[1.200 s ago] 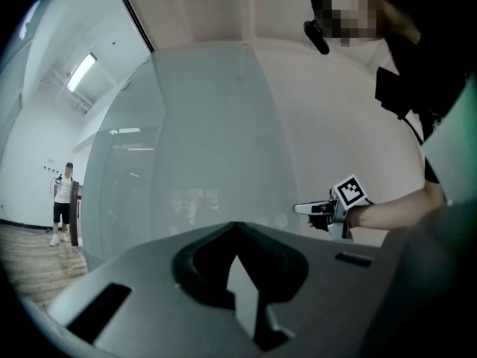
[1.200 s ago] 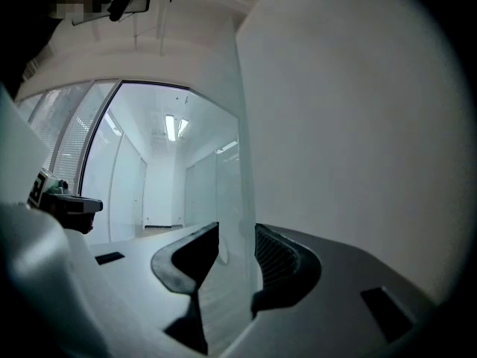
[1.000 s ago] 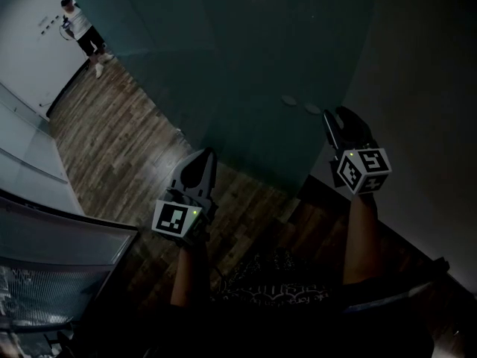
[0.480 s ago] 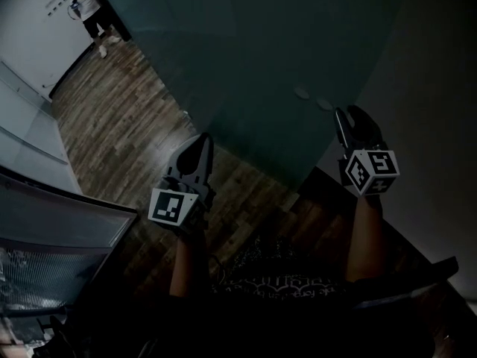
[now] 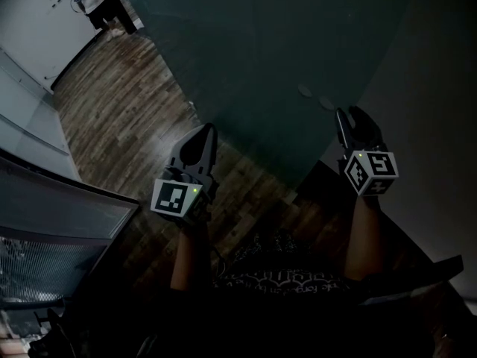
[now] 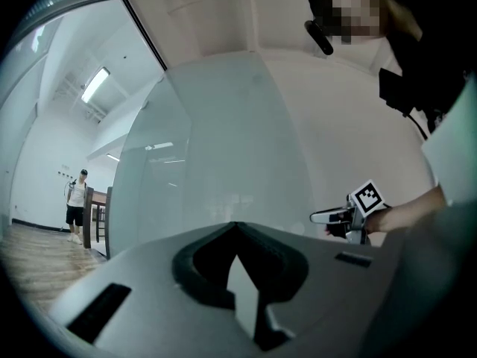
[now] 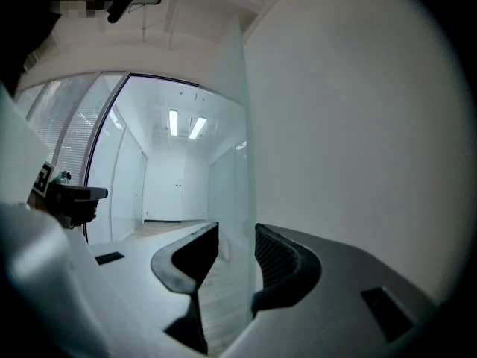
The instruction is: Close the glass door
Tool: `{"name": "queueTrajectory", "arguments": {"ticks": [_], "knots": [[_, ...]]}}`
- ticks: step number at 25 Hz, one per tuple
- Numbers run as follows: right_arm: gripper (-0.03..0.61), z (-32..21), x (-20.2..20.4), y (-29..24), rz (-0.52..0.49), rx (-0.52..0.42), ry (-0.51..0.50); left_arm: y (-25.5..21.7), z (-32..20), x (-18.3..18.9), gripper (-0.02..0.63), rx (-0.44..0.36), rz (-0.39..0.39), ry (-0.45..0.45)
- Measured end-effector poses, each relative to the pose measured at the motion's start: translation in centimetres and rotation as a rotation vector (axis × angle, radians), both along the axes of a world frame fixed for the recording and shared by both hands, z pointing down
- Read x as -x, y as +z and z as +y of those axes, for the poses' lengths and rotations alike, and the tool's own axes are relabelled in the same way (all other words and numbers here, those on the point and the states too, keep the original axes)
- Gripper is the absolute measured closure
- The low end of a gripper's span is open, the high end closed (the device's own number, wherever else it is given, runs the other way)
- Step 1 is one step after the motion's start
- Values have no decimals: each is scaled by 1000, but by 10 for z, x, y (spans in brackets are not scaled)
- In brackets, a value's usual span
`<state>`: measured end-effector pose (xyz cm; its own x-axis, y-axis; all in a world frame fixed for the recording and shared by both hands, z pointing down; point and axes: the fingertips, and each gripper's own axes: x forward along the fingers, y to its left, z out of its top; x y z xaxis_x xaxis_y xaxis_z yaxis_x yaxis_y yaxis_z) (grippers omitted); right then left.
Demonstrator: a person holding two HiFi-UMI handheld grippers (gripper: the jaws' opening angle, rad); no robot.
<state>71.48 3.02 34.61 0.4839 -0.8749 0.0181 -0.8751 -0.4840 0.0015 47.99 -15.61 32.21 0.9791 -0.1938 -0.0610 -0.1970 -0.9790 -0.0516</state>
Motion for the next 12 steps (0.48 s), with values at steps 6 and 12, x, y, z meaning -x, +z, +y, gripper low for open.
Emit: {"name": "queueTrajectory", "arguments": {"ticks": [6, 12], "knots": [[443, -3, 29, -4, 5, 7, -3, -12, 12, 9, 612, -12, 14, 36], [442, -1, 55, -2, 4, 10, -30, -14, 20, 24, 612, -19, 21, 47]]}}
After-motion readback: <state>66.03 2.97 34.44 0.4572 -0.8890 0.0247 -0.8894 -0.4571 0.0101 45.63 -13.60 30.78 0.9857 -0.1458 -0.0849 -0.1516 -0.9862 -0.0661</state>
